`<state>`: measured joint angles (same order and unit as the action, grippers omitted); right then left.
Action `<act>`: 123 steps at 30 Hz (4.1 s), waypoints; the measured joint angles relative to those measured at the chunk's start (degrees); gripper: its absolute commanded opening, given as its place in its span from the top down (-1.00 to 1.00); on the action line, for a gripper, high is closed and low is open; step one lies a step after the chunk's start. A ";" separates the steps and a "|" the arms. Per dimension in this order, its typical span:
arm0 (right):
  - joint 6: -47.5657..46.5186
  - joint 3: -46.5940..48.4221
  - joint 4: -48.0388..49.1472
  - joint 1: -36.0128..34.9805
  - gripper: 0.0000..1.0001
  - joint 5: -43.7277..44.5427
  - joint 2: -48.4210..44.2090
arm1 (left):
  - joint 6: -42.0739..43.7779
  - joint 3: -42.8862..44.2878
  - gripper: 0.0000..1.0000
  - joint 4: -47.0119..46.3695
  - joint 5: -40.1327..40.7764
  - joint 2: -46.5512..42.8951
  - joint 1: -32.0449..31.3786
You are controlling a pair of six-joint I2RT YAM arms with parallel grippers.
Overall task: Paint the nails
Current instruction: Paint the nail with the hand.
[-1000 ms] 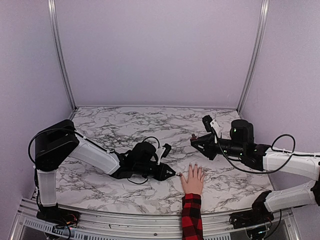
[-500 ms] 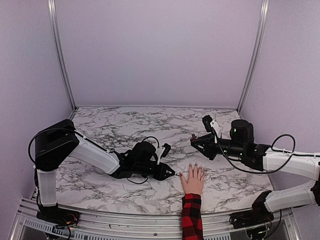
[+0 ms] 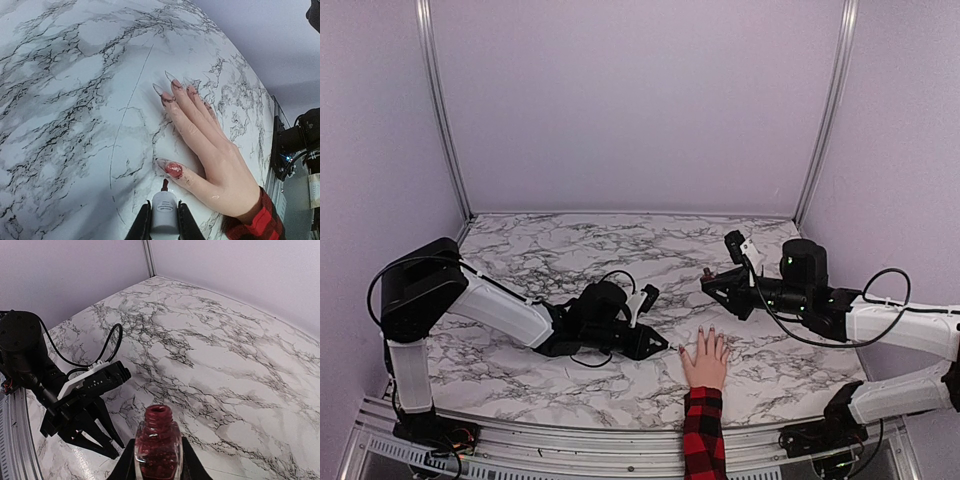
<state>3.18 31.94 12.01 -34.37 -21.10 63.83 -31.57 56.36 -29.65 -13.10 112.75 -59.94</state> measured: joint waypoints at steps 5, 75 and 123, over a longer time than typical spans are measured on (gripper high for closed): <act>0.00 0.00 0.00 0.00 1.00 0.00 0.00 | 0.15 0.00 1.00 -0.02 -0.55 0.00 0.00; 0.00 0.00 0.00 0.00 1.00 0.02 0.00 | -0.11 3.82 1.00 0.13 -1.86 3.50 0.70; 0.00 -0.50 0.02 0.00 1.00 0.37 0.00 | -0.09 4.98 1.00 0.87 -0.66 3.69 1.73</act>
<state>3.18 31.44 12.03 -34.37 -20.73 63.83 -31.66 61.34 -28.77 -13.76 116.44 -58.22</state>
